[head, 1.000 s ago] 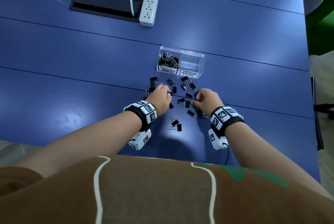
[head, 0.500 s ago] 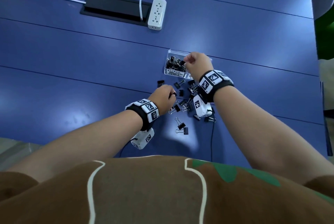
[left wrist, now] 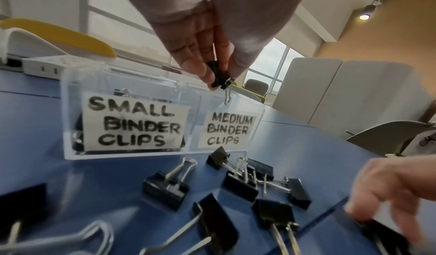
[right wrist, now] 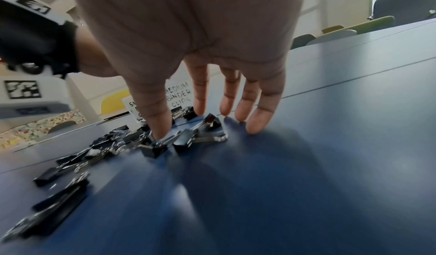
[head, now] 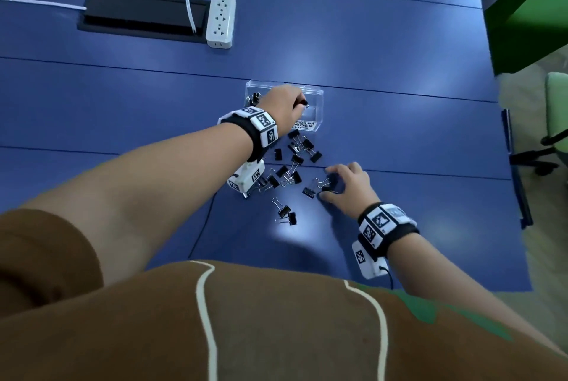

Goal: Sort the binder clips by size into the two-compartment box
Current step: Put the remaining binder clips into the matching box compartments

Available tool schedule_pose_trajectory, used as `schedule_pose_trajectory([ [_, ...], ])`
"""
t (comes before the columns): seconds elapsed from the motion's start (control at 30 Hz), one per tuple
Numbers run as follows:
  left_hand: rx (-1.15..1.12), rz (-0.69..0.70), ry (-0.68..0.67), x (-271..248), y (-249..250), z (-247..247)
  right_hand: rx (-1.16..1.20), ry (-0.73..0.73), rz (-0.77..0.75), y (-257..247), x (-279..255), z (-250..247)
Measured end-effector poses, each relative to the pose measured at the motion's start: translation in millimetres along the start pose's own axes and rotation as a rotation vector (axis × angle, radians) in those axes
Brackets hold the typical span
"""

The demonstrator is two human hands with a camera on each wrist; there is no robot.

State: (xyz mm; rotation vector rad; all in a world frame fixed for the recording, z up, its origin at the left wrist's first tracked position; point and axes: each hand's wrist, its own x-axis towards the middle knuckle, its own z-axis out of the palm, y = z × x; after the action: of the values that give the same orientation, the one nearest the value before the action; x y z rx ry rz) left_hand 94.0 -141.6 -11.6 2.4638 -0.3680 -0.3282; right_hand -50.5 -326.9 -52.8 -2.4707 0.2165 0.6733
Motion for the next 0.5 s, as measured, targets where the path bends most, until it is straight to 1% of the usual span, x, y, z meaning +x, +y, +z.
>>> schedule_pose_trajectory([
  [0.17,0.068,0.024,-0.069,9.9,-2.2,7.7,-0.008,-0.023,-0.084,-2.2,-6.3,16.2],
  [0.33,0.103,0.055,-0.007,-18.6,-8.8,14.0,-0.015,-0.038,-0.134,-10.9,-1.2,18.2],
  [0.43,0.144,0.05,-0.071,-45.1,-17.9,24.0,-0.016,-0.02,-0.128,-18.4,4.8,15.0],
  [0.5,0.178,0.007,-0.137,-58.1,-27.1,32.1,0.015,0.008,-0.117,-23.8,10.8,10.3],
])
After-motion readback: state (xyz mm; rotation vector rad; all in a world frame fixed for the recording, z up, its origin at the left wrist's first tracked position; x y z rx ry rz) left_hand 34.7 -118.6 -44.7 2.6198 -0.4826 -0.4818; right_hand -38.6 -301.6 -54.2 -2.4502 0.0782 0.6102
